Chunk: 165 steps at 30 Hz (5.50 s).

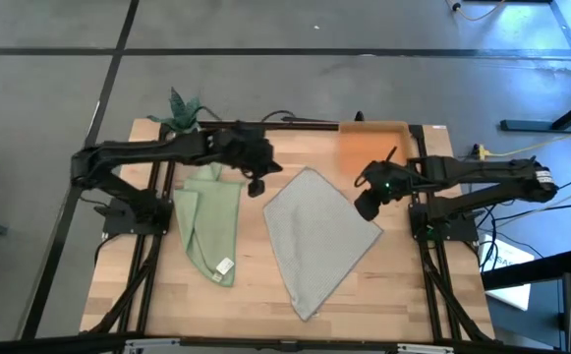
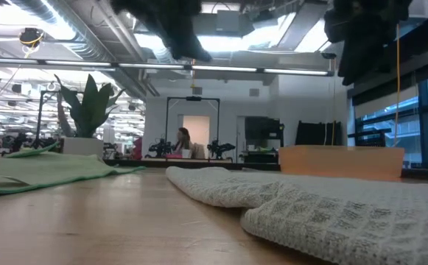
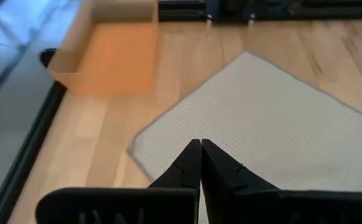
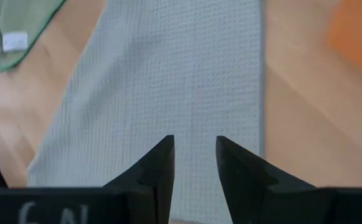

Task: Roll microfiber towels into tight, uniform cylinder then place into a basket
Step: Fold the gray microfiber towel

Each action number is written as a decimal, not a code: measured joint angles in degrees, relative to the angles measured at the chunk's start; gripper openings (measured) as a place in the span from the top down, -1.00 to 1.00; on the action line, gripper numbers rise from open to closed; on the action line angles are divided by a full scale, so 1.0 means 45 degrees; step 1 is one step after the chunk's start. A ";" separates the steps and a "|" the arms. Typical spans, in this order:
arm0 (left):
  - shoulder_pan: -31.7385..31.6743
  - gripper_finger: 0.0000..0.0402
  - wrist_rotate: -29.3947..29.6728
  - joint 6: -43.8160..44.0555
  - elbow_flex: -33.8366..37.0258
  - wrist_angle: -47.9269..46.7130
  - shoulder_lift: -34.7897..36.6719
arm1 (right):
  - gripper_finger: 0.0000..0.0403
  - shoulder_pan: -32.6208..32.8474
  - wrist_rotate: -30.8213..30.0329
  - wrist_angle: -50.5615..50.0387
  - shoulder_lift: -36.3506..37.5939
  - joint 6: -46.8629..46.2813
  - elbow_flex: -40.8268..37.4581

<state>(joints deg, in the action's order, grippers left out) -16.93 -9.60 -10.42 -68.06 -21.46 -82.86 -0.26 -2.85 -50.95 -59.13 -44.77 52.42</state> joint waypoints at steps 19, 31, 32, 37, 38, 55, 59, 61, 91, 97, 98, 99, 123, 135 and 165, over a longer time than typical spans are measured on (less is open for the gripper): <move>-0.0538 1.00 -0.1136 -0.0485 -0.2116 -0.1187 -0.2991 | 0.31 0.1441 0.0000 -0.2119 -0.1064 -0.3611 0.0000; -0.0527 1.00 -0.1133 -0.0393 -0.2116 -0.1280 -0.2980 | 0.00 0.1436 0.0630 -0.2951 -0.2942 -0.4334 -0.0402; -0.0525 1.00 -0.1132 -0.0394 -0.2116 -0.1300 -0.2980 | 0.00 0.1436 0.0949 -0.2747 -0.2958 -0.4341 -0.0667; -0.0515 1.00 -0.1128 -0.0398 -0.2116 -0.1364 -0.2975 | 0.00 0.1436 0.2170 -0.1257 -0.2948 -0.4938 -0.2341; -0.0481 1.00 -0.1128 -0.0393 -0.2116 -0.1364 -0.2975 | 0.00 0.1436 0.2362 -0.0865 -0.2948 -0.5049 -0.2650; -0.0194 1.00 -0.1133 -0.0393 -0.2116 -0.1344 -0.2965 | 0.00 0.1426 0.2063 0.1787 -0.2885 -0.5998 -0.5421; -0.0146 1.00 -0.1133 -0.0388 -0.2116 -0.1344 -0.2965 | 0.00 0.1431 0.1976 0.1769 -0.2900 -0.5703 -0.5444; -0.0141 1.00 -0.1133 -0.0383 -0.2113 -0.1344 -0.2965 | 0.01 0.1436 0.1968 0.1825 -0.2900 -0.5665 -0.5448; -0.0179 0.81 0.0450 0.0626 -0.2111 -0.1291 -0.2960 | 0.96 0.1436 0.1445 0.2052 -0.2934 -0.5625 -0.5484; -0.0519 0.63 0.0654 0.2713 -0.2111 -0.1326 -0.2960 | 0.97 0.1431 0.1472 0.2053 -0.2934 -0.5613 -0.5420; -0.0577 0.63 0.0641 0.2958 -0.2111 -0.1334 -0.2960 | 0.97 0.1431 0.1466 0.2020 -0.2950 -0.5570 -0.5369; -0.0626 0.62 0.0595 0.3084 -0.2111 -0.1339 -0.2960 | 0.97 0.1431 0.1402 0.1960 -0.2970 -0.5438 -0.5267; -0.1666 0.68 -0.1557 0.0531 -0.2121 -0.0262 -0.4726 | 0.98 0.1431 -0.0733 0.2005 -0.2963 -0.1895 -0.1912; -0.1768 0.70 -0.1659 0.1152 -0.2101 0.0744 -0.6365 | 0.98 0.1455 -0.1065 0.1997 -0.2953 0.0641 -0.0275; -0.2516 0.70 -0.1410 0.0287 -0.2392 0.1363 -0.6972 | 0.98 0.1455 -0.1698 0.2419 -0.2939 0.3373 0.1209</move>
<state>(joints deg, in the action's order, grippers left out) -28.25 -15.94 -9.13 -78.82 -15.32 -114.23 6.28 -10.49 -40.06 -72.36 -29.59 57.87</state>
